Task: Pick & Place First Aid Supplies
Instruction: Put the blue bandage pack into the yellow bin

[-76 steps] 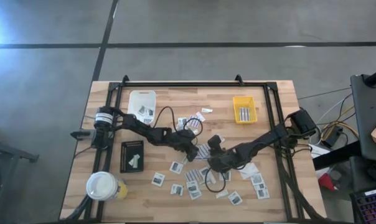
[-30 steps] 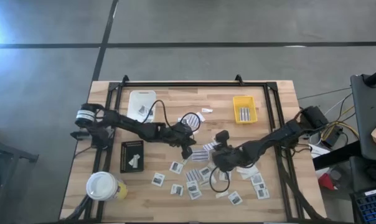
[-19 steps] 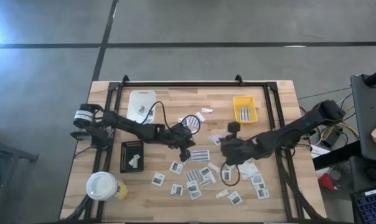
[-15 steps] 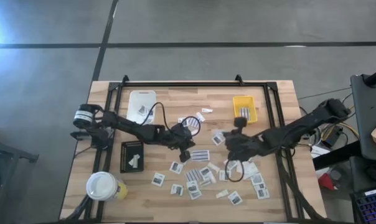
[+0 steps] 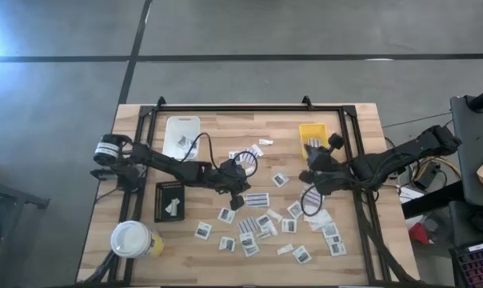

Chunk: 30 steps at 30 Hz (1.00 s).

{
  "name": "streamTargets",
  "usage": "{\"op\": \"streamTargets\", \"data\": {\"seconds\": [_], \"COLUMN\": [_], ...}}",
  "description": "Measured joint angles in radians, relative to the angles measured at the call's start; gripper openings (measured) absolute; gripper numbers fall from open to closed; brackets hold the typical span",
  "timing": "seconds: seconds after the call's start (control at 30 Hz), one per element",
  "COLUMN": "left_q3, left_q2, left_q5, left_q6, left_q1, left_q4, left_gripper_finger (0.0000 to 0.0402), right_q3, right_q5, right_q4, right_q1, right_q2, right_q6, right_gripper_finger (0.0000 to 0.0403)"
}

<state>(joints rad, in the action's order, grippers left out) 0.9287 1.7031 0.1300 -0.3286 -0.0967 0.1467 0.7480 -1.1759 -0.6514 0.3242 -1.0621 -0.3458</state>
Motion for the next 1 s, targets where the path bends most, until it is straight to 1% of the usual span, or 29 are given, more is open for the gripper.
{"op": "streamTargets", "data": {"seconds": [0.1,0.17,0.43,0.53,0.77,0.93,1.0], "left_q3": [0.000,0.000,0.000,0.000,0.000,0.000,0.000], "left_q2": [0.000,0.000,0.001,0.001,0.002,0.002,0.002], "left_q5": [0.000,0.000,0.000,0.000,0.000,0.000,-0.001], "left_q6": [0.000,0.000,0.015,0.016,0.015,0.015,0.015], "left_q1": [0.000,0.000,0.000,0.000,0.000,0.000,0.000], "left_q4": [0.000,0.000,0.000,0.000,0.001,0.001,0.001], "left_gripper_finger": [0.0002,0.0002,0.0002,0.0002,0.0002,0.0002,0.0002], "right_q3": [-0.031,-0.053,-0.133,-0.149,-0.167,-0.169,-0.170], "right_q5": [-0.105,-0.154,-0.157,-0.100,0.114,0.284,0.331], "right_q4": [0.000,0.001,0.002,0.003,0.007,0.045,0.047], "right_q1": [-0.033,-0.060,-0.185,-0.235,-0.358,-0.435,-0.462], "right_q2": [0.002,0.000,-0.005,-0.005,-0.005,-0.005,-0.005], "right_q6": [-0.016,-0.026,-0.044,-0.032,0.051,0.122,0.134], "right_gripper_finger": [0.0008,0.0008,0.0008,0.0008,0.0008,0.0008,0.0008]}}
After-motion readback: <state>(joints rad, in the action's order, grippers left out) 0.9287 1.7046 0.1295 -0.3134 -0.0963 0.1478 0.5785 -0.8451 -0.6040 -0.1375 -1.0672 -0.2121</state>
